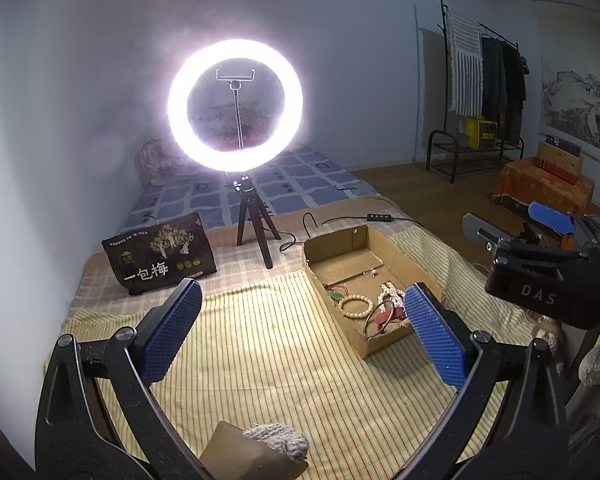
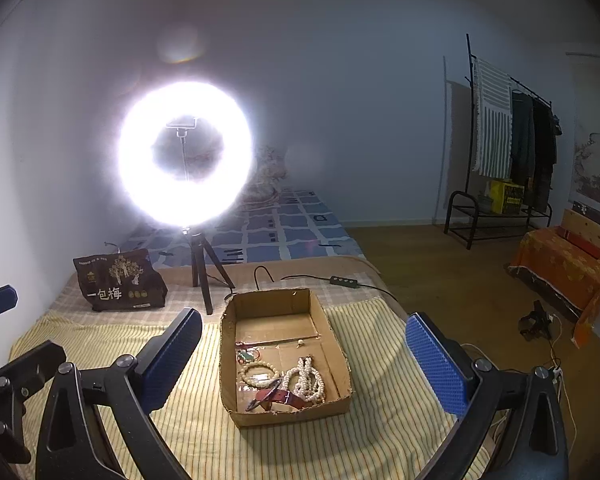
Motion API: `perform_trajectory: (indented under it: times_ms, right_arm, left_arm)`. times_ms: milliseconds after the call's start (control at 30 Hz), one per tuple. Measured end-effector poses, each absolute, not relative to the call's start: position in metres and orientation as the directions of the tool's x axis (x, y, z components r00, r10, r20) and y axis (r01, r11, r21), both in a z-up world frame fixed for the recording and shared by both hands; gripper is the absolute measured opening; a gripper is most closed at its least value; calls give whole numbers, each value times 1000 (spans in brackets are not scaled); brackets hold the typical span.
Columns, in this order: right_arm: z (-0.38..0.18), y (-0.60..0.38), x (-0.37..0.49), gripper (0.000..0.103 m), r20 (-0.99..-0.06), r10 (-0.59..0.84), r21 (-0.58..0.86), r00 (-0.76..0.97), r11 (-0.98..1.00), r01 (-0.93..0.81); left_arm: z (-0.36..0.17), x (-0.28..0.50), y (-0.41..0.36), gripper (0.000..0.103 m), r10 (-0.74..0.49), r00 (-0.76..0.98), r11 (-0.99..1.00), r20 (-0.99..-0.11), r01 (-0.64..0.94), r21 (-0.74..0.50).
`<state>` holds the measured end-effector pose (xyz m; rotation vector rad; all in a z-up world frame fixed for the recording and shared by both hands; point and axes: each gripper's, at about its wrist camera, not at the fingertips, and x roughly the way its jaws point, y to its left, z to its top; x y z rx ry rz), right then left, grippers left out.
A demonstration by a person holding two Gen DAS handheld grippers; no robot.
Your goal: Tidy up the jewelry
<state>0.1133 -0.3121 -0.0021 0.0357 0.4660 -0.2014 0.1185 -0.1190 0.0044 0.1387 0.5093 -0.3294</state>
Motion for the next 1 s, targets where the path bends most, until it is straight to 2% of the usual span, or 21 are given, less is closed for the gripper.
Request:
perform_trajectory:
  times_ms: [1000]
  right_arm:
    - [-5, -312, 111, 103, -448, -213, -47, 868, 976, 215]
  left_arm:
    - [2, 117, -122, 103, -274, 816, 938, -510, 343, 45]
